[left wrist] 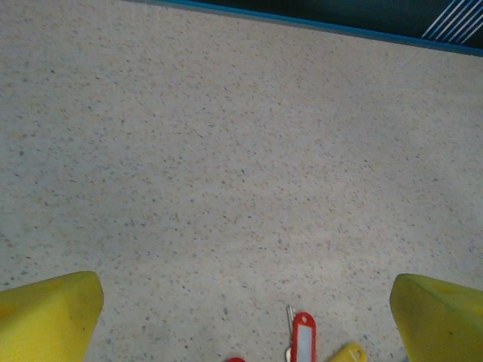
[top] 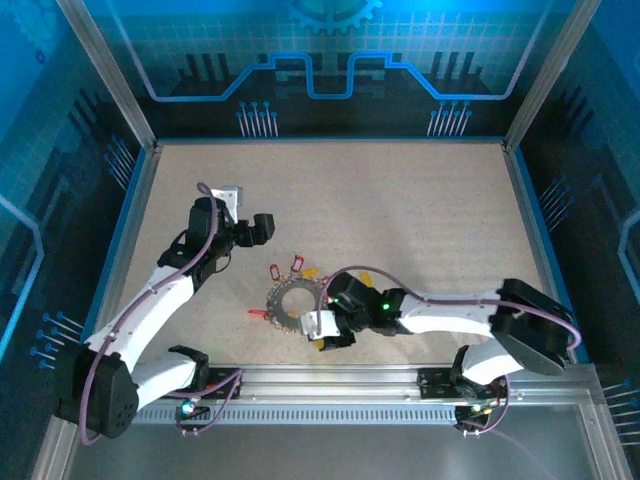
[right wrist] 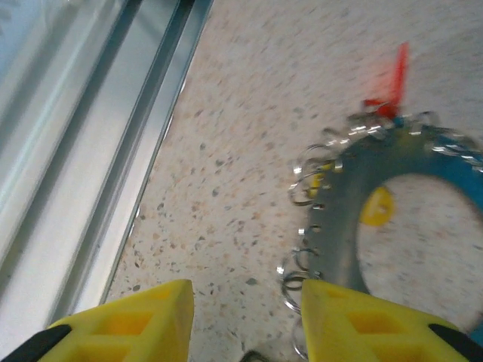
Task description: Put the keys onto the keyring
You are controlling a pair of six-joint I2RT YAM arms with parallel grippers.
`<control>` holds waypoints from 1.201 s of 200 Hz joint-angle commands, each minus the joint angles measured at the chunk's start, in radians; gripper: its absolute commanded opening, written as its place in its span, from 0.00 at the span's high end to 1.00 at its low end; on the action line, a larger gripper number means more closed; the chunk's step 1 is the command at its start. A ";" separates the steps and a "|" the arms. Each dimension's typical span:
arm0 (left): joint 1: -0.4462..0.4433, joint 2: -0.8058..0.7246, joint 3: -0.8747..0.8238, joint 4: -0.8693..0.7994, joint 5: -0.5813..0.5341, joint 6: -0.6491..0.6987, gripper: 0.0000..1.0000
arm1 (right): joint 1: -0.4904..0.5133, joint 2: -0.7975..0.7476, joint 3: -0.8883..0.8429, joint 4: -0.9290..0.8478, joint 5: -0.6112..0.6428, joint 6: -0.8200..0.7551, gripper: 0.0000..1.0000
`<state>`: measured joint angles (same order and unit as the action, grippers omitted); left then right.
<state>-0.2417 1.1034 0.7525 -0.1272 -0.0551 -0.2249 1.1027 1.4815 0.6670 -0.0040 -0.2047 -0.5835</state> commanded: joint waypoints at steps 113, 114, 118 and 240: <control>0.007 0.033 0.036 0.011 -0.036 -0.007 0.01 | 0.008 0.116 -0.031 0.260 0.409 -0.152 0.52; 0.007 0.033 0.037 0.011 -0.036 -0.007 0.01 | 0.007 0.116 -0.032 0.260 0.410 -0.152 0.52; 0.007 0.034 0.037 0.008 -0.034 -0.006 0.01 | -0.002 0.114 -0.034 0.259 0.411 -0.150 0.52; 0.004 0.058 0.024 0.017 -0.077 -0.020 0.01 | -0.005 -0.184 -0.125 0.047 0.195 0.002 0.57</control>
<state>-0.2413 1.1534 0.7673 -0.1246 -0.1078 -0.2367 0.9993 1.2568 0.5671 0.1608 -0.0051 -0.5175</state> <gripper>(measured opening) 0.990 0.462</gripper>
